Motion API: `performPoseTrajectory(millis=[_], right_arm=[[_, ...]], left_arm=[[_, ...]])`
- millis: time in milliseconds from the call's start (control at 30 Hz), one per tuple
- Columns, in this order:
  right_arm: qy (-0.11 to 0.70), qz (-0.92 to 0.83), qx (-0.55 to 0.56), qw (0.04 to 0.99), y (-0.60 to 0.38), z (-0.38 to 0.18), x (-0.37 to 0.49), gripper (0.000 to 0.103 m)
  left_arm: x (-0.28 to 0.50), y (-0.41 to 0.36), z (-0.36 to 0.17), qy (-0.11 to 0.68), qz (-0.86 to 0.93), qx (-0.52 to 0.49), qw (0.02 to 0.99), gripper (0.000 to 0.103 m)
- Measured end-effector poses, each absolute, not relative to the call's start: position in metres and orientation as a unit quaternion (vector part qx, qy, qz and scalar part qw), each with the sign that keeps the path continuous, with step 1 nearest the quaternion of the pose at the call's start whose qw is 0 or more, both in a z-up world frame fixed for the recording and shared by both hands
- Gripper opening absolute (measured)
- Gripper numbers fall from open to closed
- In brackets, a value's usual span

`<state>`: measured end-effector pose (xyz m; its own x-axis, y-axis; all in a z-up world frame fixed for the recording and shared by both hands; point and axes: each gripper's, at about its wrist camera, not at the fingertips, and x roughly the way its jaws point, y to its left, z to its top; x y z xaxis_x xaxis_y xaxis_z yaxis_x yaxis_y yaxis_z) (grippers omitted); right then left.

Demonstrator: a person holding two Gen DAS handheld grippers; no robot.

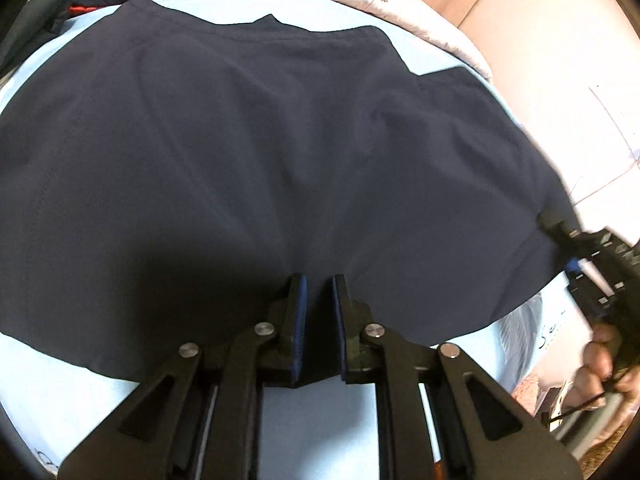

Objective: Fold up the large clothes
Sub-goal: 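Fold the lifted side over the other half, then open the left gripper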

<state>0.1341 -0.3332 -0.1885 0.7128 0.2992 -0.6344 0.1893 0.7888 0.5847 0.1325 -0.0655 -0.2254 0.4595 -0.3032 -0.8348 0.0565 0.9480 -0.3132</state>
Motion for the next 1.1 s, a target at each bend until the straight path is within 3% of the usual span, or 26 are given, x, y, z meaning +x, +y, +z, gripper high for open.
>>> performPoseTrajectory(millis=[67,433,600,700,833,1100], right_arm=[[0.371,0.039,0.314,0.873,-0.332,-0.178,0.131,0.017],[0.31,0.017,0.281,0.908,-0.353,-0.136,0.108,0.015],[0.277,-0.008,0.207,0.938,-0.35,-0.11,0.102,0.015],[0.27,0.008,0.167,0.948,-0.335,-0.098,0.109,0.015],[0.252,0.048,0.109,0.96,-0.3,-0.08,0.117,0.015],[0.243,0.171,0.025,0.955,-0.22,-0.063,0.128,0.015]], left_arm=[[0.131,-0.063,-0.225,0.512,-0.107,-0.137,0.841,0.008],[0.116,-0.097,-0.22,0.529,-0.195,-0.166,0.809,0.008],[0.108,-0.102,-0.204,0.528,-0.227,-0.172,0.8,0.009],[0.106,-0.083,-0.175,0.497,-0.214,-0.16,0.826,0.012],[0.101,-0.043,-0.14,0.456,-0.153,-0.139,0.866,0.026],[0.07,0.042,-0.104,0.396,-0.025,-0.133,0.908,0.035]])
